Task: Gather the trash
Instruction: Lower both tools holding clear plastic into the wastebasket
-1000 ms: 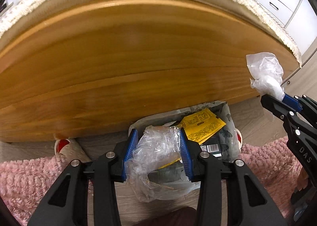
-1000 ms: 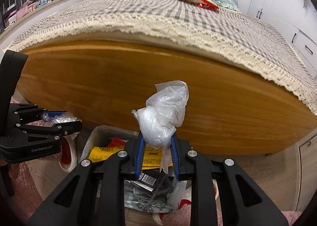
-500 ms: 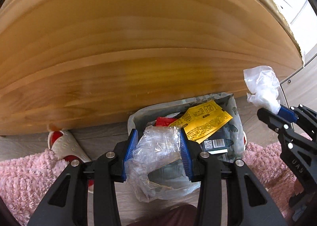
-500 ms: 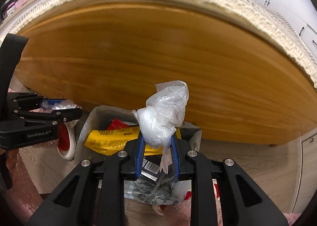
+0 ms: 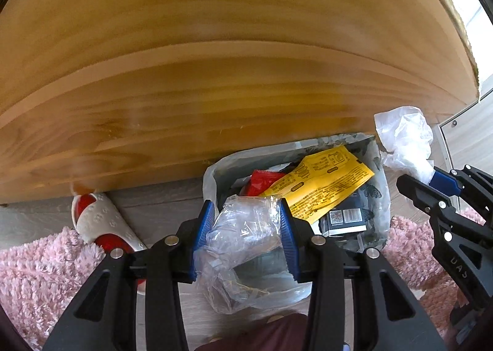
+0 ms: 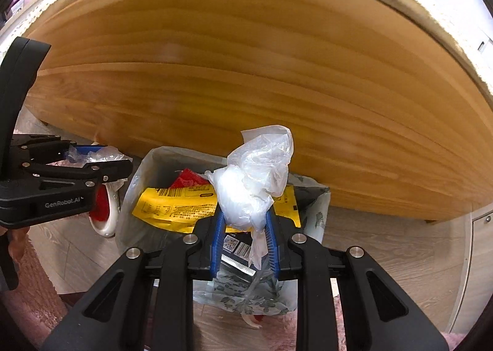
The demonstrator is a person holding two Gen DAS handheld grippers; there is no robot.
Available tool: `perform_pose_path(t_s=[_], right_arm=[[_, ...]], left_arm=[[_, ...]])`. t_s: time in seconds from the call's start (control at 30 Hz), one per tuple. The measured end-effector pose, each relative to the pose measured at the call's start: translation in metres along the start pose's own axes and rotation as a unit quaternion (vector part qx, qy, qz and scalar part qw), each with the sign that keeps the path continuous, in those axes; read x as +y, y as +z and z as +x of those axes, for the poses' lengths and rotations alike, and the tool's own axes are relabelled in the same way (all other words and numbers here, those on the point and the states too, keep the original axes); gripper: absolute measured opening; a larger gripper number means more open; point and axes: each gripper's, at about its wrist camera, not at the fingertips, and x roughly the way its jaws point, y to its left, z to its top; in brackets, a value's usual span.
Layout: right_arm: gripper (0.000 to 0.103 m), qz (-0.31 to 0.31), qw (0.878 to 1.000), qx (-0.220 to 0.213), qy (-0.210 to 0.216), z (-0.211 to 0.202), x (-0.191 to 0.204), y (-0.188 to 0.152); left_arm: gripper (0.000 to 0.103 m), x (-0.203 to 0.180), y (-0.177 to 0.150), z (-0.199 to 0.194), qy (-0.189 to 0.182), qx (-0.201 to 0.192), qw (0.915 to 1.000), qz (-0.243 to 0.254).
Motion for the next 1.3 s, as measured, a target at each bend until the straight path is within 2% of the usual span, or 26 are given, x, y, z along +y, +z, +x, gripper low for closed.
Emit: perform_pose_path(t_s=[0.53, 0.8, 1.3], right_arm=[[0.024, 0.012, 0.999, 0.036, 0.016, 0.019, -0.006, -0.001], [0.024, 0.025, 0.998, 0.058, 0.026, 0.033, -0.006, -0.003], [0.024, 0.033, 0.995, 0.090, 0.039, 0.054, -0.006, -0.004]], left_arm=[[0.039, 0.002, 0.001, 0.013, 0.011, 0.013, 0.9998, -0.010], [0.039, 0.001, 0.002, 0.021, -0.008, 0.023, 0.9996, -0.015], [0.039, 0.007, 0.000, 0.035, -0.016, 0.036, 0.9989, -0.026]])
